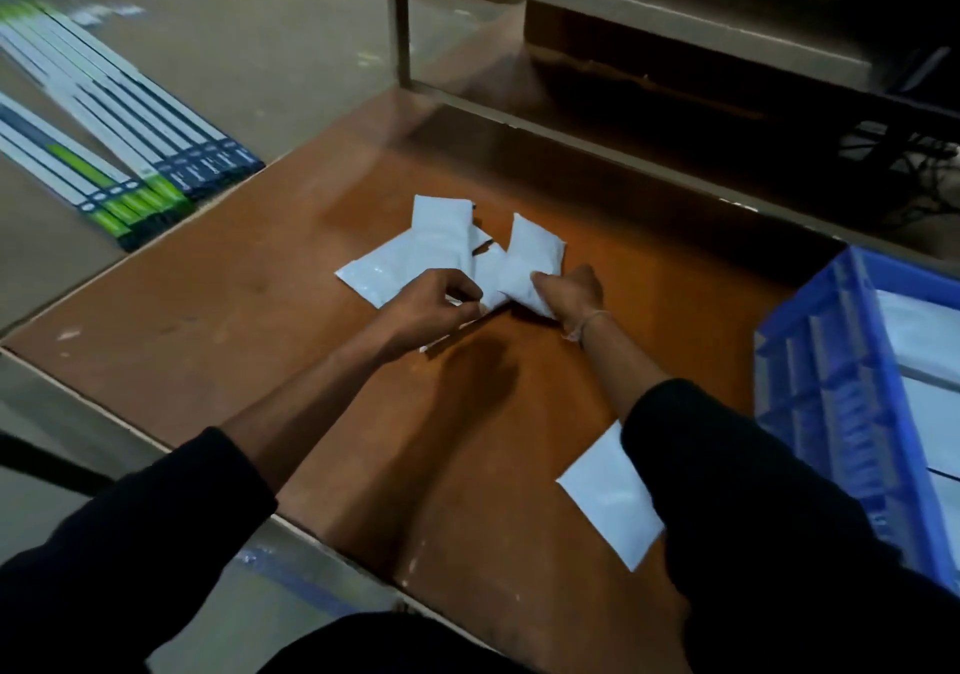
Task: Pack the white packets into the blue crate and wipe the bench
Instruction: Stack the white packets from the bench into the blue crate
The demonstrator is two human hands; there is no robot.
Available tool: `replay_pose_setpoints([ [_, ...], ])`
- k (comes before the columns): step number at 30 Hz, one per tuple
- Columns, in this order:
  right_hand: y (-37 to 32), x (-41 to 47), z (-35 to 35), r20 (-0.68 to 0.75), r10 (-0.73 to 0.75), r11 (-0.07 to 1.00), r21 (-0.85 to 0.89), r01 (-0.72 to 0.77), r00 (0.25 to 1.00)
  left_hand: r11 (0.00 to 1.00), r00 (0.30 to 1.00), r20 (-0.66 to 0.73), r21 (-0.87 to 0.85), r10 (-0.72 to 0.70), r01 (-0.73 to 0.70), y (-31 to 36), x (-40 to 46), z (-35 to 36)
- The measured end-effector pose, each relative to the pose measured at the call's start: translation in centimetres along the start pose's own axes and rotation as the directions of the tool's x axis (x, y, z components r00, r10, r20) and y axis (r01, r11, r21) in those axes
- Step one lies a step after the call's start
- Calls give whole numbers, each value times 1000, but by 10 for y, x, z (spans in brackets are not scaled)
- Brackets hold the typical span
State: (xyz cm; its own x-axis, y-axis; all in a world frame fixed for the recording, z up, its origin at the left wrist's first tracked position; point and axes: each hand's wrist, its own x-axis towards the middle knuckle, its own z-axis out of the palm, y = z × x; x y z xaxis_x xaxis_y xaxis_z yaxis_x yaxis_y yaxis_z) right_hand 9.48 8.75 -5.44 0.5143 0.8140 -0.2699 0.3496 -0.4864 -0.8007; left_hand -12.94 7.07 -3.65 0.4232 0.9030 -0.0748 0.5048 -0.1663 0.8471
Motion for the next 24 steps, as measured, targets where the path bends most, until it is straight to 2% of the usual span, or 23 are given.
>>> replay_pose_setpoints([
  [4, -2, 21, 20, -50, 84, 996, 35, -82, 995, 997, 999, 39, -72, 7, -4, -6, 12, -19],
  [9, 7, 36, 15, 19, 185, 958, 218, -185, 983, 984, 999, 26, -176, -35, 39, -12, 40, -29],
  [11, 9, 37, 8, 34, 199, 952, 231, -201, 979, 977, 999, -5, -209, -42, 40, -10, 49, -28],
  [12, 6, 33, 4, 49, 190, 951, 239, -196, 981, 973, 999, -18, -227, -44, 39, -8, 54, -27],
  [14, 1, 26, -2, 93, 139, 913, 373, -164, 986, 954, 997, -27, -293, -68, 57, -4, 64, -23],
  [17, -11, 0, -9, 170, 5, 864, 496, -90, 985, 884, 986, 54, -437, -156, 164, 10, 75, -20],
  [20, -20, -23, -4, 251, -185, 913, 402, 72, 950, 855, 985, 88, -488, -150, 174, 9, 82, -22],
  [22, -24, -27, 3, 253, -213, 927, 356, 113, 944, 874, 989, 25, -464, -147, 141, 0, 84, -27],
  [24, -29, -24, 12, 221, -174, 938, 335, 92, 960, 877, 981, -55, -458, -187, 142, -12, 85, -36],
])
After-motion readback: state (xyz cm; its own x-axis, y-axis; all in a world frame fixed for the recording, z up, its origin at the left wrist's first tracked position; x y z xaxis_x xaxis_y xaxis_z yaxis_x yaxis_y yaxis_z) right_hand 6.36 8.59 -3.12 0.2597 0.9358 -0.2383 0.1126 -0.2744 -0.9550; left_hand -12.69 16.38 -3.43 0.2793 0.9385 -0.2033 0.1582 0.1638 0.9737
